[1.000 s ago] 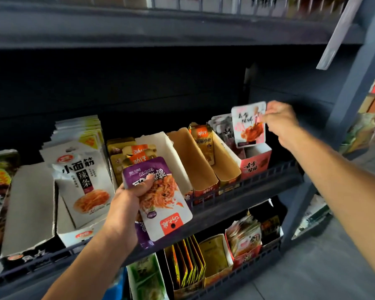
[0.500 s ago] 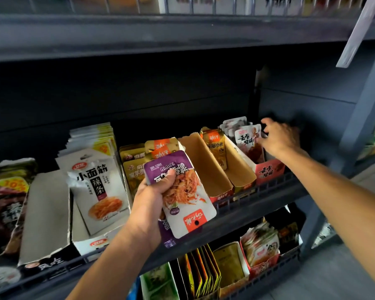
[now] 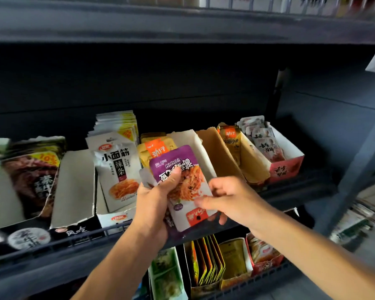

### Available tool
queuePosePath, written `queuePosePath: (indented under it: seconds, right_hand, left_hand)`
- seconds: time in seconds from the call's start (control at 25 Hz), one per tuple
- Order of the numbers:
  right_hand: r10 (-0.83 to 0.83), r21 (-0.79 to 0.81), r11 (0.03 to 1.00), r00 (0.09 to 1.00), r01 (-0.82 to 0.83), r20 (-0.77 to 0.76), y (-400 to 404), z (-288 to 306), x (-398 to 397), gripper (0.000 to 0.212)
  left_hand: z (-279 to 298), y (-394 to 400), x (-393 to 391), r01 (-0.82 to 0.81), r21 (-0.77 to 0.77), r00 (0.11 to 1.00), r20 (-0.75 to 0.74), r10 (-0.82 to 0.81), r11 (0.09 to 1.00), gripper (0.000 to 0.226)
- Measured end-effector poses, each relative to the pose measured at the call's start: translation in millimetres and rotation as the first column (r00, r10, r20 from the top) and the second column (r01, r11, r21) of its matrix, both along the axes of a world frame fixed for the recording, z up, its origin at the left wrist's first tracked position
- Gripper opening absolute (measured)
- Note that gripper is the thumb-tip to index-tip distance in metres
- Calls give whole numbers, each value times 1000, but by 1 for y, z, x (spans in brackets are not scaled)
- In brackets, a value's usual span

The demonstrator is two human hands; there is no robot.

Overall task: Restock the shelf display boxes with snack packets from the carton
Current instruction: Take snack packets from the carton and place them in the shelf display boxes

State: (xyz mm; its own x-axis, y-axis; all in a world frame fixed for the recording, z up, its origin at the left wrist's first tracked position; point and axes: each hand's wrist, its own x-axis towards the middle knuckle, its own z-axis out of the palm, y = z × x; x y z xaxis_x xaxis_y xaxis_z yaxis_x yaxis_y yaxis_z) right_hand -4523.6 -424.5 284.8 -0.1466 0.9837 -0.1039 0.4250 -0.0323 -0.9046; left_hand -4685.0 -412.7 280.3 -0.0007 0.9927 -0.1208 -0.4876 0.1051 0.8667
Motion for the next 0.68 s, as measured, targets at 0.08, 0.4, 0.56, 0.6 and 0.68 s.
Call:
queuePosePath:
  seconds: [0.08,0.4,0.56,0.6,0.68]
  right_hand:
    - [-87,8,996,991,88,-102,3,-4,0,13]
    - [-456,455,794,890,403,7,74,45,27,13]
    - [-485,623,738,845,258,224,118,68,4,13]
    - [-493,675,710,826,202,272,125,68,-7,14]
    - [-555,785,618,734,50,390,135,68,-26,14]
  left_hand:
    - [-3,-7,-9,25,0,999,-24,-25,1000,21]
    - [-2,-4,-49,-132,-16,990,-51,131,991,29]
    - [2,-2,-53,-92,35,985,-143,96,995,22]
    - [4,-3,-52,-81,43,985,-150,86,996,20]
    - [7,-4,-55,-70,52,986,-147,77,996,19]
